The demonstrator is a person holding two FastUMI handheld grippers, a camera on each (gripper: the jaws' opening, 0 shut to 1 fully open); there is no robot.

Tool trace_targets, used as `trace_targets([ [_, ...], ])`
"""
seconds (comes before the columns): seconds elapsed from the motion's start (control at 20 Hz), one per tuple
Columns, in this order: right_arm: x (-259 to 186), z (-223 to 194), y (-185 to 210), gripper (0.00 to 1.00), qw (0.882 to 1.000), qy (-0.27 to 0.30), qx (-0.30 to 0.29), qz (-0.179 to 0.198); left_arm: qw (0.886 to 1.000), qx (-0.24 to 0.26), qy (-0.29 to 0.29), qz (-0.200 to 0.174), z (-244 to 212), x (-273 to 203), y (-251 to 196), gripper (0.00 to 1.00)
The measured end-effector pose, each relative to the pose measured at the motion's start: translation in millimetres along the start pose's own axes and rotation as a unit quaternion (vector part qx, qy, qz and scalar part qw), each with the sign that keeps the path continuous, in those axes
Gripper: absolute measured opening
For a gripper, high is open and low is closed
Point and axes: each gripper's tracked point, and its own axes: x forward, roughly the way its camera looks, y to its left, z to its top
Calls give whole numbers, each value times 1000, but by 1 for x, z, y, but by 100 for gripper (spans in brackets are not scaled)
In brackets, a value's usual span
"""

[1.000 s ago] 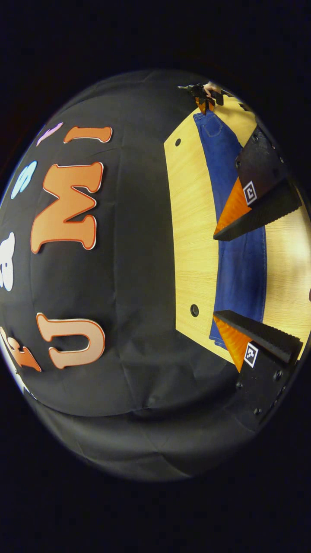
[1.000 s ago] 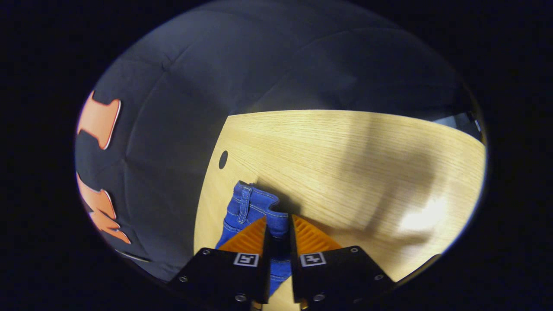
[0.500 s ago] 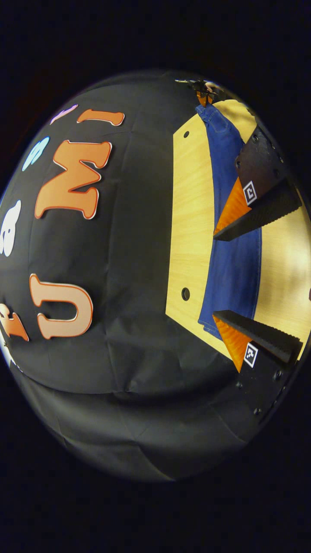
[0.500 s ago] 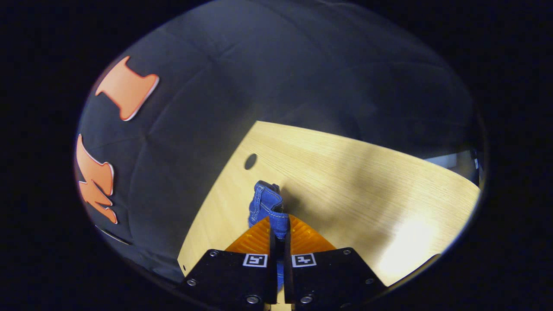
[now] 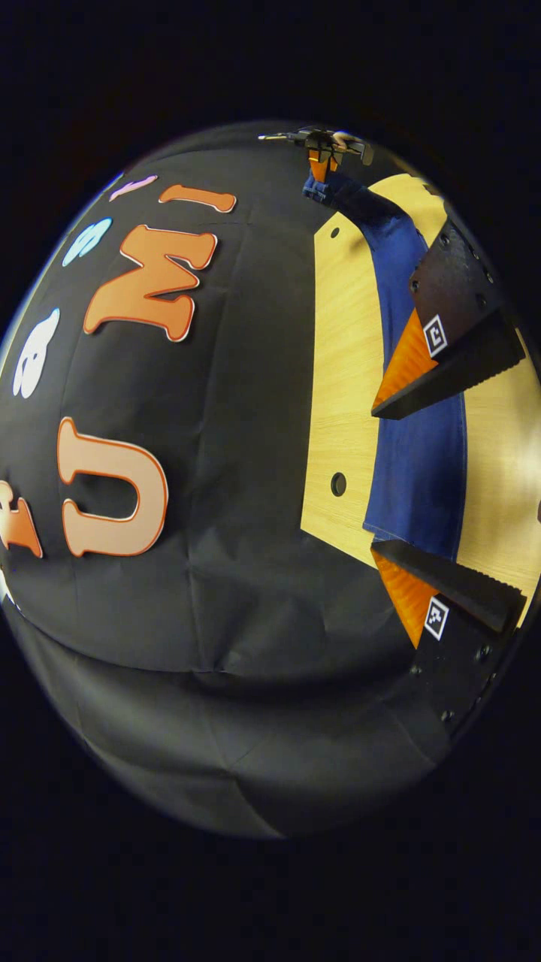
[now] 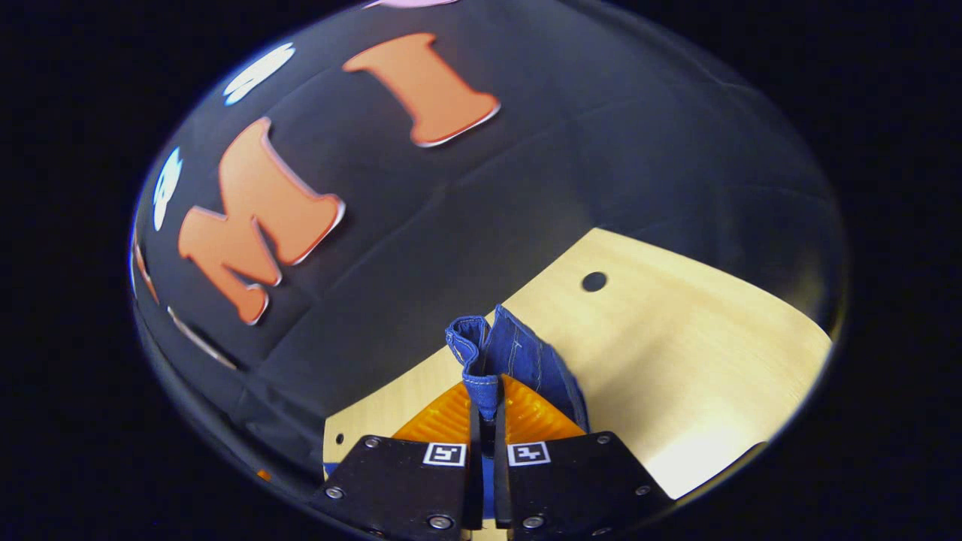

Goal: Grasp the waist and the cuffs of the jeans and fold them to make the two legs overlap; first hold the waist and fold one-third of the jeans toward the cuffs, then hold the cuffs and fold the remaining one-third in the same direction to finish folding.

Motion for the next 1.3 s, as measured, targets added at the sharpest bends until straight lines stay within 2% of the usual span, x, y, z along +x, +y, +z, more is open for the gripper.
trace_targets([
  [0.25, 9, -57, 106, 6, 997, 31, -60, 44, 1000, -8, 4, -10, -9, 13, 37, 99],
  [0.5, 27, -126, 152, 6, 989, 85, -105, 59, 1000, -11, 9, -14, -12, 21, 61, 99],
  [0.75, 45, -198, 158, 6, 976, 149, -147, 57, 1000, -14, 15, -13, -21, 25, 83, 99],
  [1.1, 56, -280, 135, 6, 955, 213, -200, 42, 999, -35, 38, -5, -42, 28, 101, 99],
  [1.2, 52, -298, 149, 6, 951, 232, -190, 80, 998, -54, 43, -4, -47, 29, 104, 99],
  [1.3, 44, -311, 170, 51, 949, 246, -165, 110, 995, -80, 51, -2, -57, 33, 107, 99],
])
